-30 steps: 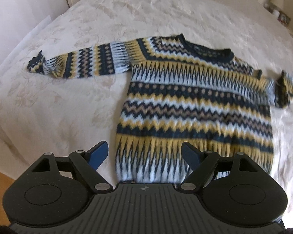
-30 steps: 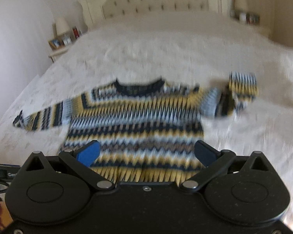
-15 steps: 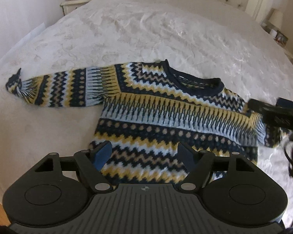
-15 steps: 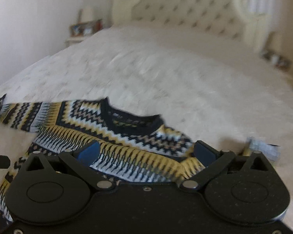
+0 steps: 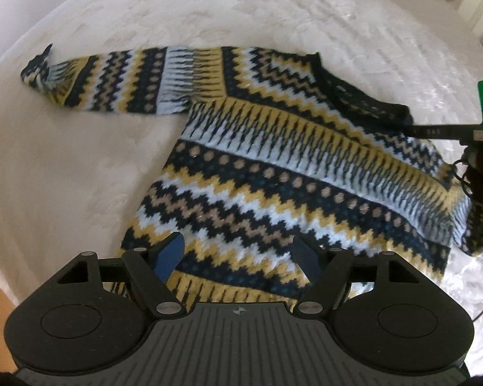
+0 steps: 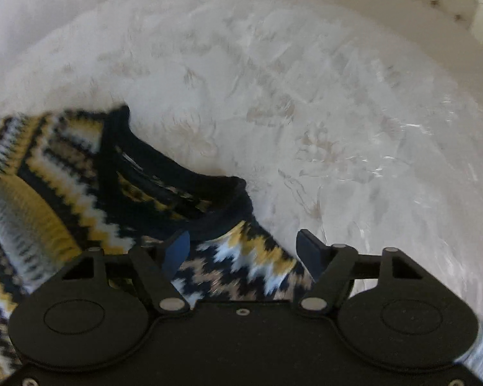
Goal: Fold small clothes
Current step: 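Reach to a sweater sleeve cuff and close the right gripper on it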
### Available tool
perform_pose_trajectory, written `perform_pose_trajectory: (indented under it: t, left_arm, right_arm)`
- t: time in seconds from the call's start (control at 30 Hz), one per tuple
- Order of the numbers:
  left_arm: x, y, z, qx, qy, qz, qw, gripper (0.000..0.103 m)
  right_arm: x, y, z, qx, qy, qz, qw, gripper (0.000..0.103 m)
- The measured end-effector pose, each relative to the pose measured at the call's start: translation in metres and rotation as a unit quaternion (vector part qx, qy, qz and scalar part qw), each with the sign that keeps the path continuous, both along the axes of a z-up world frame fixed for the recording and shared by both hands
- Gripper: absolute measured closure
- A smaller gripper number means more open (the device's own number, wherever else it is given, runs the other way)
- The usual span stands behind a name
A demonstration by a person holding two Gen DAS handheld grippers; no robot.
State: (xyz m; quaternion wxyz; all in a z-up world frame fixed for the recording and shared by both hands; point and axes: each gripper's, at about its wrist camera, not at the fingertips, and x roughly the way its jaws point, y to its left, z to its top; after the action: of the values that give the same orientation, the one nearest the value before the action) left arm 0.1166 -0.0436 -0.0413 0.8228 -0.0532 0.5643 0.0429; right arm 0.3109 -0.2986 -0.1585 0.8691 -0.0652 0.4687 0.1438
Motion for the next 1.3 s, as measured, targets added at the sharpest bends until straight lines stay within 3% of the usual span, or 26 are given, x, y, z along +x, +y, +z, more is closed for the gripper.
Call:
perform_pose_trajectory:
  t: [0.2,0.23,0.27,0.3,0.4,0.47,0.6,0.7,0.73,0.77,0.97,1.07,1.2,1.3]
  left_arm:
    - [0.002,0.004,-0.007,-0.003,0.017,0.016,0.9997,0.030]
    - [0.002,0.004,-0.008,-0.002,0.018,0.016,0.9997,0.030]
    - [0.002,0.003,-0.009,-0.003,0.018,0.015,0.9997,0.030]
    - [0.003,0.002,-0.009,-0.003,0.019,0.013,0.9997,0.030]
    - [0.005,-0.001,-0.008,-0.002,0.016,0.007,0.9999,0.030]
    - [0.007,-0.003,-0.006,0.000,0.013,0.004,0.9999,0.030]
    - [0.007,-0.005,-0.002,-0.003,0.006,-0.001,1.0000,0.030]
    - [0.005,-0.005,-0.001,-0.007,0.006,-0.002,1.0000,0.030]
    - [0.004,-0.005,-0.002,-0.009,0.008,-0.002,0.9999,0.030]
    - [0.004,-0.006,-0.003,-0.011,0.010,-0.003,0.9999,0.030]
    - [0.001,-0.010,-0.004,-0.020,0.011,-0.015,0.9996,0.030]
    - [0.002,-0.014,-0.003,-0.027,0.007,-0.022,0.9994,0.030]
    - [0.005,-0.021,-0.001,-0.038,0.001,-0.032,0.9988,0.030]
    - [0.006,-0.028,-0.001,-0.040,-0.001,-0.046,0.9981,0.030]
  right_arm:
    - [0.005,0.006,-0.023,-0.023,0.026,0.069,0.997,0.048]
    - [0.003,0.007,-0.023,-0.020,0.028,0.077,0.996,0.056]
    - [0.002,0.007,-0.023,-0.019,0.029,0.085,0.996,0.077]
    - [0.000,0.008,-0.022,-0.020,0.033,0.097,0.995,0.091]
    - [0.003,0.008,-0.009,-0.047,0.012,0.109,0.993,0.090]
    - [0.015,-0.003,-0.006,-0.050,-0.006,0.070,0.996,0.091]
    - [0.022,-0.009,-0.009,-0.035,0.015,0.022,0.999,0.088]
    - [0.008,-0.006,0.000,-0.041,-0.002,0.007,0.999,0.058]
    - [0.000,-0.010,0.005,-0.039,-0.010,-0.004,0.999,0.041]
    - [-0.007,-0.015,0.008,-0.037,-0.017,-0.016,0.999,0.033]
    - [-0.042,-0.068,0.018,-0.086,-0.026,-0.108,0.990,0.033]
    - [-0.053,-0.112,0.012,-0.112,0.006,-0.151,0.982,0.033]
    - [-0.089,-0.170,-0.001,-0.171,0.053,-0.221,0.959,0.034]
    - [-0.129,-0.206,0.000,-0.160,0.077,-0.276,0.945,0.036]
